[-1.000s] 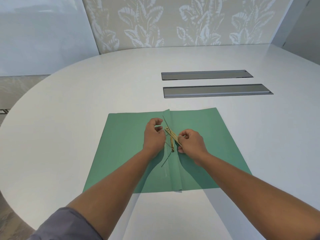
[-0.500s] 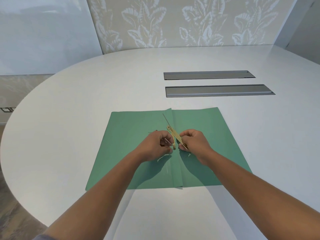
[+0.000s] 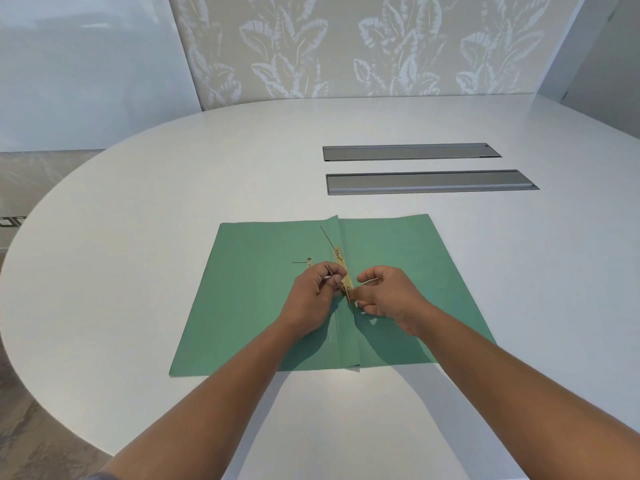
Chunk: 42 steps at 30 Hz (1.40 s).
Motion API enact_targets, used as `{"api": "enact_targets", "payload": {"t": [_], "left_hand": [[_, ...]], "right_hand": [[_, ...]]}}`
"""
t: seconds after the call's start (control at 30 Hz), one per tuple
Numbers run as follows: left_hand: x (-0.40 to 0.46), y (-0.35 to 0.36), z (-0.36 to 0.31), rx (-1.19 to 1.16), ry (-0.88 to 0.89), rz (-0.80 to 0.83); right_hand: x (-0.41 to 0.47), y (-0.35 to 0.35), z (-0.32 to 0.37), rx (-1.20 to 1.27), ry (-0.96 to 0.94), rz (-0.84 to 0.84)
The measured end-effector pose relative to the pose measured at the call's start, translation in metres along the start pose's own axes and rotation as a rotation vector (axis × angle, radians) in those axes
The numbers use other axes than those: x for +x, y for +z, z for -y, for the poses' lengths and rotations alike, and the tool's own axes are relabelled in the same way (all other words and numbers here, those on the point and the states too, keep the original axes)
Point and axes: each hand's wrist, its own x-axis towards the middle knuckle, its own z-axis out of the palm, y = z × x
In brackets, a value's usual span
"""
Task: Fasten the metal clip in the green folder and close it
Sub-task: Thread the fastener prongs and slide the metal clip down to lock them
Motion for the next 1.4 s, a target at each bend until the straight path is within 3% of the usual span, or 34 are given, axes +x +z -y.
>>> {"api": "enact_targets", "payload": {"t": [0.13, 0.23, 0.43, 0.77, 1.4], "left_hand": [[-0.002, 0.002, 0.001, 0.022, 0.006, -0.009], [-0.002, 0.005, -0.001, 0.022, -0.016, -0.052], [0.000, 0.006, -0.005, 0.122, 0.011, -0.143], [0.005, 0.013, -0.013, 0.264, 0.028, -0.138], [0.008, 0.012, -0.021, 0.398, 0.035, -0.100]], "right_hand": [[-0.003, 0.008, -0.003, -0.174, -0.082, -0.038], [-0.005, 0.009, -0.002, -0.172, -0.089, -0.051], [-0.009, 0.007, 0.010, 0.194, -0.042, -0.055], [-0.013, 0.001, 0.037, 0.668, 0.058, 0.033], [-0.016, 0.003, 0.037, 0.656, 0.023, 0.033]]}}
